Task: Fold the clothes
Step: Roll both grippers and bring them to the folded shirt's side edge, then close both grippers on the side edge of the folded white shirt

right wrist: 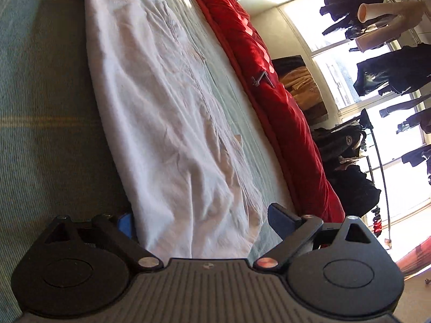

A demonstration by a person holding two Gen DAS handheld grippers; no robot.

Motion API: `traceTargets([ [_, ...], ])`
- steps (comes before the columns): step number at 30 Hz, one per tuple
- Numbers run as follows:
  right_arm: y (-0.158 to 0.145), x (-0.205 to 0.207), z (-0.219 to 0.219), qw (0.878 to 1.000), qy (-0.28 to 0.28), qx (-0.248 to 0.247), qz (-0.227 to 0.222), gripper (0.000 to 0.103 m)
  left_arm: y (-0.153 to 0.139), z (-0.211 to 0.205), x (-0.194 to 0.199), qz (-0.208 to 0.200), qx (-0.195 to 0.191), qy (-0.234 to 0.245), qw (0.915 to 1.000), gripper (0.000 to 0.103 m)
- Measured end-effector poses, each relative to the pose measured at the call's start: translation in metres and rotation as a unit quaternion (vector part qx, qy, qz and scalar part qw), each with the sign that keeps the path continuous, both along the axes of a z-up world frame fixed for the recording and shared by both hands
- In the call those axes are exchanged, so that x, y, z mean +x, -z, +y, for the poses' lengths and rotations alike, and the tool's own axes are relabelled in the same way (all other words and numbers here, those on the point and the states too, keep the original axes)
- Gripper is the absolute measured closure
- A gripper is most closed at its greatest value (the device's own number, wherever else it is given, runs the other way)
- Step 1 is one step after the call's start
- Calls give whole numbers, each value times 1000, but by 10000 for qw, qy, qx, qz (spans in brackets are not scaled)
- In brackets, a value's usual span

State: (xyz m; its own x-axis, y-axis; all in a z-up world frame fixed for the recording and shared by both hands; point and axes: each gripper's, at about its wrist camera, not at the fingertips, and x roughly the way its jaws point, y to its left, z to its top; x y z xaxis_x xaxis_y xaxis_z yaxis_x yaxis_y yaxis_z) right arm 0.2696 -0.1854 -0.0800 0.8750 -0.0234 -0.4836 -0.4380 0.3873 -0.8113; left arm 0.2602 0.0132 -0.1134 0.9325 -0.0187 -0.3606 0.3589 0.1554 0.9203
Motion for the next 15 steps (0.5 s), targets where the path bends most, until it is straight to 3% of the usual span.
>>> traceTargets([
  [3, 4, -2, -7, 9998, 64, -105, -148, 6, 2, 4, 3, -141, 166, -95, 9997, 29],
  [9, 10, 8, 21, 9993, -200, -147, -289, 9, 12, -13, 3, -350, 488, 165, 9981, 31],
  [12, 10, 1, 17, 9991, -254, -263, -195, 20, 12, -9, 0, -414, 443, 174, 9980, 31],
  [13, 11, -3, 13, 9990, -241, -323, -179, 21, 13, -6, -3, -396, 436, 165, 9981, 35],
  [15, 14, -10, 9, 9988, -246, -407, -144, 34, 15, -4, -8, -306, 408, 181, 9985, 47],
])
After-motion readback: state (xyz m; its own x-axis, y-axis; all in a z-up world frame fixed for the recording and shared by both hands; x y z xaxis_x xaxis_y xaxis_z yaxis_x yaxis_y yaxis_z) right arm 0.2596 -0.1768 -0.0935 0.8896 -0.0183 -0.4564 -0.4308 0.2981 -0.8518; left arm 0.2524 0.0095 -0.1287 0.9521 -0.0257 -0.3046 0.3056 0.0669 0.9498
